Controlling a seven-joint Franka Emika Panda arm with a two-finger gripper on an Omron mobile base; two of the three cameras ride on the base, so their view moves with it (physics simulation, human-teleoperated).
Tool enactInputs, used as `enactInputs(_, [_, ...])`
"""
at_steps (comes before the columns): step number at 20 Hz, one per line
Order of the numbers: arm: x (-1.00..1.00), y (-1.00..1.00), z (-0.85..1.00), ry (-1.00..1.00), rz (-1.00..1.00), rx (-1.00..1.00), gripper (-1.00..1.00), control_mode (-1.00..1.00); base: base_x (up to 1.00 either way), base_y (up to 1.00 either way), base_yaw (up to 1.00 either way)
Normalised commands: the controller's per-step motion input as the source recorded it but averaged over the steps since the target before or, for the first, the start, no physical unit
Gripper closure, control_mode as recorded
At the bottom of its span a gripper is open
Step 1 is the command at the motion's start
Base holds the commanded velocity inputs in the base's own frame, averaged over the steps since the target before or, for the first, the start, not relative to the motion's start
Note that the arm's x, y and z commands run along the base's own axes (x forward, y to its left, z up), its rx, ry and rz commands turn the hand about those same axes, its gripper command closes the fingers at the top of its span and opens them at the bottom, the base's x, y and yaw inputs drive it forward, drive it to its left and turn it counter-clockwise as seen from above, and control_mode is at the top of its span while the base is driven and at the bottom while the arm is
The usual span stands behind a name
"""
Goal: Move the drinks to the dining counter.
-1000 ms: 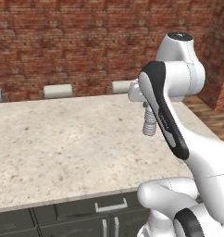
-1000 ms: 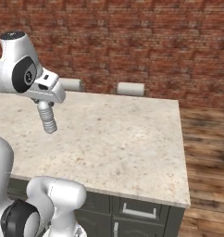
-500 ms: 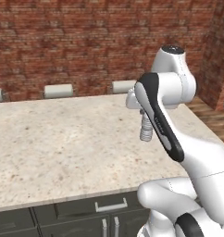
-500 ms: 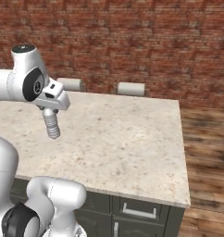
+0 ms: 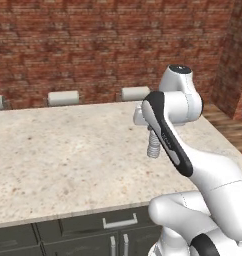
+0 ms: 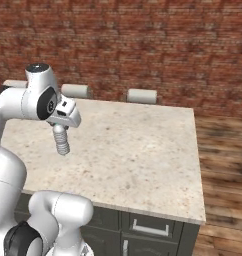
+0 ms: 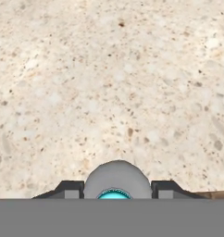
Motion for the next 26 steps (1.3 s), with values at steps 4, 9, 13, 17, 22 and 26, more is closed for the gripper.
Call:
enactInputs(4, [0.25,0.00,-0.36,0.00,0.00,0.00,1.00,-1.00,0.00,0.00,0.00])
enactInputs(9, [0.32,0.01,-0.31,0.00,0.00,0.00,1.00,-1.00,0.00,0.00,0.00])
enactInputs(13, [0.39,0.04,-0.23,0.00,0.00,0.00,1.00,-1.00,0.00,0.00,0.00])
enactInputs(17, [0.38,0.06,-0.20,0.00,0.00,0.00,1.00,-1.00,0.00,0.00,0.00])
enactInputs(22, [0.34,0.03,-0.24,0.00,0.00,0.00,1.00,-1.00,0.00,0.00,0.00])
enactInputs(26, [0.26,0.01,-0.23,0.02,0.00,0.00,1.00,-1.00,0.00,0.00,0.00])
